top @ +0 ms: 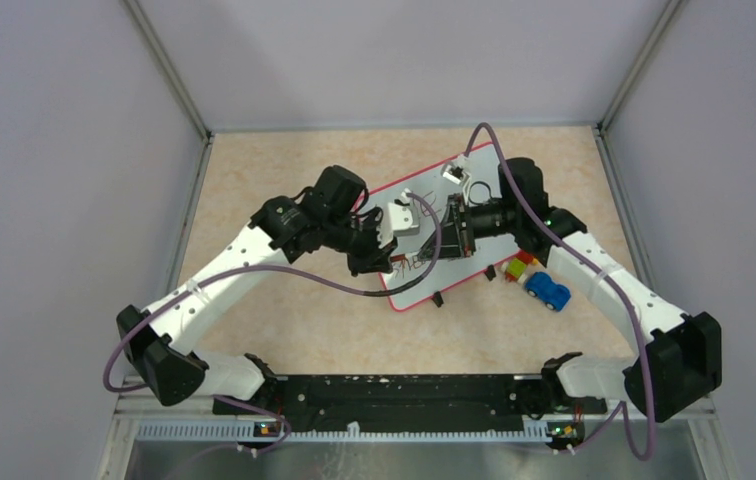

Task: Write a sentence on the whiteboard
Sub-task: Insert the whiteboard marker without the cap into the pen cap.

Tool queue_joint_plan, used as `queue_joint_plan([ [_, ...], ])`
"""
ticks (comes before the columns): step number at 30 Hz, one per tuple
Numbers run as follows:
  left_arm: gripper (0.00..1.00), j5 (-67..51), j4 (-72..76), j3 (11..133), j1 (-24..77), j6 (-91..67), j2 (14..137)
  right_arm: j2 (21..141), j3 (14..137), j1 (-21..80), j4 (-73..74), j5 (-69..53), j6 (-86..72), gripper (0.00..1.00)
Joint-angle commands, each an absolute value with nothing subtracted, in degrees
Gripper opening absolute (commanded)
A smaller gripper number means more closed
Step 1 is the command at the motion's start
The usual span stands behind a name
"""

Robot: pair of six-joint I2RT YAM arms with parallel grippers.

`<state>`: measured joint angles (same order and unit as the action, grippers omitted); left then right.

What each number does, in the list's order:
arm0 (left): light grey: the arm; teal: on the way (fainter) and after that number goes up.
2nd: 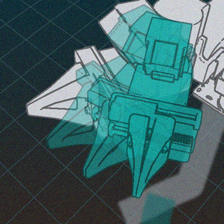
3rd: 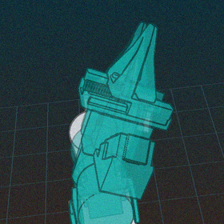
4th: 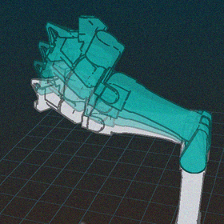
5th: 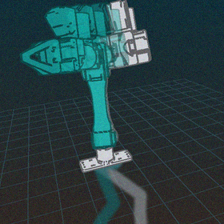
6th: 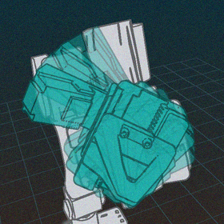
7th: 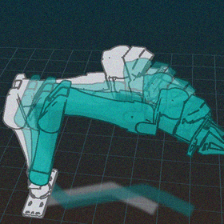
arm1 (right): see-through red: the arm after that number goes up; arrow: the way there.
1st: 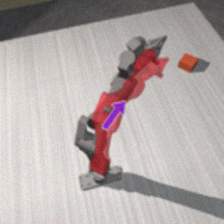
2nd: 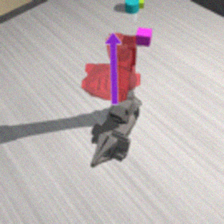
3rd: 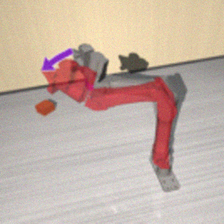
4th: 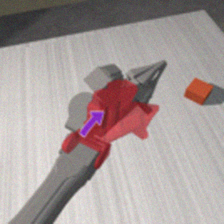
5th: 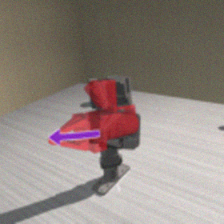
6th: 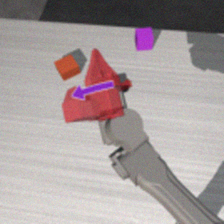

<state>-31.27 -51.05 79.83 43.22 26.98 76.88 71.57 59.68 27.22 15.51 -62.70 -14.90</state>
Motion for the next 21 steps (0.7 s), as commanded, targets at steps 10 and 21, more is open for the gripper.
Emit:
queue_joint_plan([
  [10,0.00,-39.59,-41.18,89.60,45.18,21.54,80.46,73.15,62.18,30.56,15.12,-61.62,-12.56,0.00],
  [21,0.04,-36.61,-45.41,91.59,45.43,21.97,80.13,72.60,63.27,29.71,18.18,-61.59,-10.44,0.00],
])
